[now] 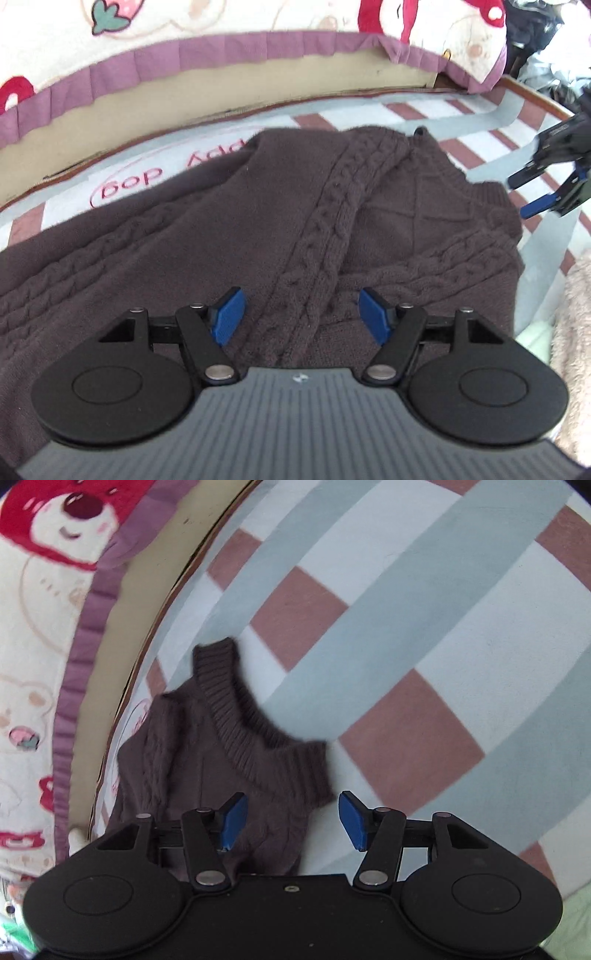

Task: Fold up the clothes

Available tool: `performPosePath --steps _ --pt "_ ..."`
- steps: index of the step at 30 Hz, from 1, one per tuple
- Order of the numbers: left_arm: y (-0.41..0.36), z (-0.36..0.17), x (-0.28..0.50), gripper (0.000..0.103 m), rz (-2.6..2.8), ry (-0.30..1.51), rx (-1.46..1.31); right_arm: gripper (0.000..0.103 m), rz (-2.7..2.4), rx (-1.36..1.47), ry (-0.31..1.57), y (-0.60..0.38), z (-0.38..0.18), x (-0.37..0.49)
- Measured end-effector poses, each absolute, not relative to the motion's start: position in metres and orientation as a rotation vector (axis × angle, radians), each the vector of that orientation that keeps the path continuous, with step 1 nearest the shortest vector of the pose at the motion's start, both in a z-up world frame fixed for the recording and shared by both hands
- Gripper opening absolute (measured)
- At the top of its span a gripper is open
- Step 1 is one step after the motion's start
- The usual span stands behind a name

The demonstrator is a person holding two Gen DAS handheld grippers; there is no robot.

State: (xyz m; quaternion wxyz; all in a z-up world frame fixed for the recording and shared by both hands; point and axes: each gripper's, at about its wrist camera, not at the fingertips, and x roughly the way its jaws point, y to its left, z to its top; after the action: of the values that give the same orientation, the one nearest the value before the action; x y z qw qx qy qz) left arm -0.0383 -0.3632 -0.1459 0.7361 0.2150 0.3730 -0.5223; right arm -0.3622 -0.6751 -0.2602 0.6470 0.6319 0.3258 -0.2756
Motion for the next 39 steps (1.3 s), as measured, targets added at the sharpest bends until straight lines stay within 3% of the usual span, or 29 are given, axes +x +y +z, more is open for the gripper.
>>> performPosePath --steps 2,6,10,17,22,25,32,36,39 --pt "-0.361 -0.144 -0.037 0.068 -1.147 0.819 0.46 0.06 -0.58 1.421 0.728 -0.675 -0.265 -0.354" --pt "-0.359 -0.152 -0.029 0.068 -1.143 0.83 0.422 0.024 -0.478 1.38 0.705 -0.674 -0.273 -0.337" --pt "-0.355 -0.159 -0.015 0.068 -1.13 0.879 0.366 0.019 -0.35 1.382 0.61 -0.675 -0.27 -0.323" --pt "-0.338 -0.149 -0.006 0.068 -1.101 0.893 0.275 0.017 -0.054 1.231 0.348 -0.648 -0.186 -0.268" --pt "-0.293 -0.149 0.005 0.068 -0.97 0.887 0.187 0.017 0.273 1.135 0.321 -0.57 -0.142 -0.176" --pt "-0.255 -0.142 0.019 0.068 -0.893 0.904 0.067 0.017 0.348 1.059 0.433 -0.515 -0.154 -0.12" --pt "-0.219 -0.144 0.032 0.068 -0.811 0.943 0.005 0.017 0.175 0.905 0.849 -0.448 -0.257 -0.044" --pt "-0.216 -0.14 0.033 0.068 -0.797 0.956 -0.018 0.027 0.195 0.924 0.791 -0.455 -0.248 -0.045" --pt "-0.213 -0.131 0.035 0.068 -0.799 0.954 -0.046 0.041 0.186 0.938 0.67 -0.47 -0.212 -0.056"
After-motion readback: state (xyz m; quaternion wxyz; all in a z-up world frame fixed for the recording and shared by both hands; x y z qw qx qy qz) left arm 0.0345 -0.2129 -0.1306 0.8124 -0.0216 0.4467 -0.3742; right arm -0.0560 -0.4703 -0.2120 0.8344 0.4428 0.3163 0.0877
